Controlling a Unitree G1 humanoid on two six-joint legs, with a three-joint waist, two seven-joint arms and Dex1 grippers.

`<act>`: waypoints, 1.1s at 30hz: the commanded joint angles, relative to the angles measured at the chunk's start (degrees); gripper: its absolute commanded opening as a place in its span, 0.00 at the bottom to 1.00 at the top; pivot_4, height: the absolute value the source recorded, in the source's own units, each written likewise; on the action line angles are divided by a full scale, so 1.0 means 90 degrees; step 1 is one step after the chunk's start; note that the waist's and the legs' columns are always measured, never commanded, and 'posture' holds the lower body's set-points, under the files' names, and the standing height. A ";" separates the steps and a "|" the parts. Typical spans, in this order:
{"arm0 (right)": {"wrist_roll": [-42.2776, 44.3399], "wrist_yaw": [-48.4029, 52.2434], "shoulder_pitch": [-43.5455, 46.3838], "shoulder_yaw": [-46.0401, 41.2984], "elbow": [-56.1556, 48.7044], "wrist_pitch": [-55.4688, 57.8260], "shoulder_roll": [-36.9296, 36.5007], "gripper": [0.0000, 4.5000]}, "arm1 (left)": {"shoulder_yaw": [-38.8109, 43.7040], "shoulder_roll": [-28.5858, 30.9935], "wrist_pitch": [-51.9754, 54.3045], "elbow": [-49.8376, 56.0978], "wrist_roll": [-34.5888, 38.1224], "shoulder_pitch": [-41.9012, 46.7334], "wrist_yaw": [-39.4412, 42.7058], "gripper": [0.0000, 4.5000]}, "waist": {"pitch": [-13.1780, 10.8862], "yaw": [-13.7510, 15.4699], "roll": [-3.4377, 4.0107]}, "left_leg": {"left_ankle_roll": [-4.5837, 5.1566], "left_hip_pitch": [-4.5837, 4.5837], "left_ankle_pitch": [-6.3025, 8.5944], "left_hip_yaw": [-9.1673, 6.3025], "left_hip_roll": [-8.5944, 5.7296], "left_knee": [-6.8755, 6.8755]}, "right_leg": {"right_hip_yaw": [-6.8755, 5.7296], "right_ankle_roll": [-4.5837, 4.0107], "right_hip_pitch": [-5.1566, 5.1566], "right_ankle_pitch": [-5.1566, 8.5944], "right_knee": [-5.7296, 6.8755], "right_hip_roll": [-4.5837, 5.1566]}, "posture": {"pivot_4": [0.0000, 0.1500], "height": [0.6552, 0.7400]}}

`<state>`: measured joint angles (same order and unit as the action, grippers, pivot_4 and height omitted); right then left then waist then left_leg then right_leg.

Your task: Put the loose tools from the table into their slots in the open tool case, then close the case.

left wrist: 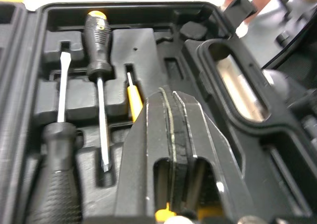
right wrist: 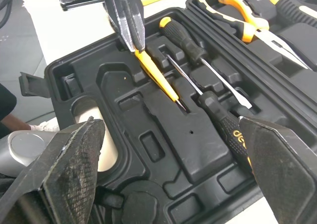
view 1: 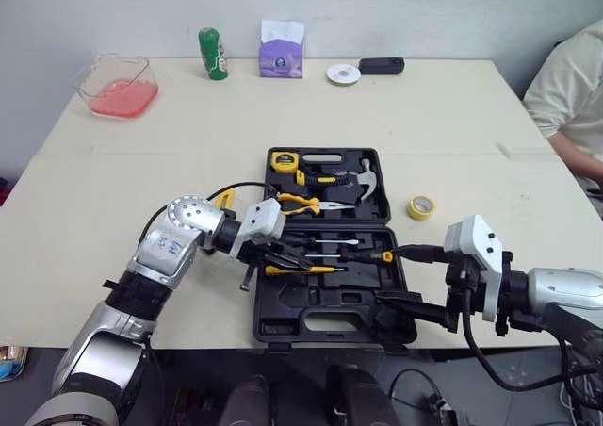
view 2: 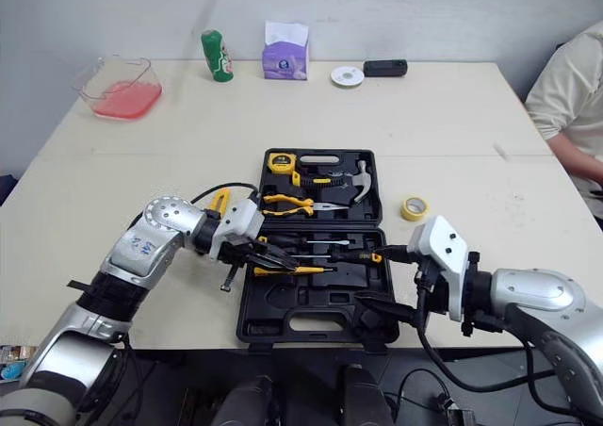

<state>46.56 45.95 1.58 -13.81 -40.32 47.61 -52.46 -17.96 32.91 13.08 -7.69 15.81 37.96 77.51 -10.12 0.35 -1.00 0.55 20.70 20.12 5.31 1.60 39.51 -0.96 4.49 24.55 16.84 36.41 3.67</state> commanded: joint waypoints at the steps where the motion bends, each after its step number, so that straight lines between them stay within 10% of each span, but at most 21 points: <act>1: 0.0059 0.0014 0.0122 -0.0017 -0.0083 -0.0098 -0.0026 1.00 | -0.0016 0.0040 -0.0386 -0.0116 -0.0376 0.0029 -0.0109 0.01 | 0.0000 0.0002 0.0000 | 0.0001 0.0001 0.0000 -0.0001 0.0001 0.0001 | 0.0000 0.0000 0.0000 0.0000 0.0001 -0.0001 | 1.00 1.00; 33: 0.0212 -0.0095 0.0136 -0.0028 -0.0080 -0.0040 0.0031 1.00 | -0.0219 0.0073 -0.1115 -0.0718 -0.1515 0.0136 -0.0527 0.01 | 0.0001 -0.0018 -0.0001 | 0.0010 -0.0006 0.0006 -0.0001 0.0005 0.0013 | -0.0006 0.0000 -0.0008 0.0000 0.0008 0.0036 | 1.00 1.00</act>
<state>47.30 45.29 2.33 -13.74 -40.26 47.59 -52.45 -19.18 33.22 2.96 -12.86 4.50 39.21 73.30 -10.11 0.19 -1.00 0.64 20.65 20.18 5.30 1.65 39.63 -1.02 4.49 24.47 16.84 36.49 4.00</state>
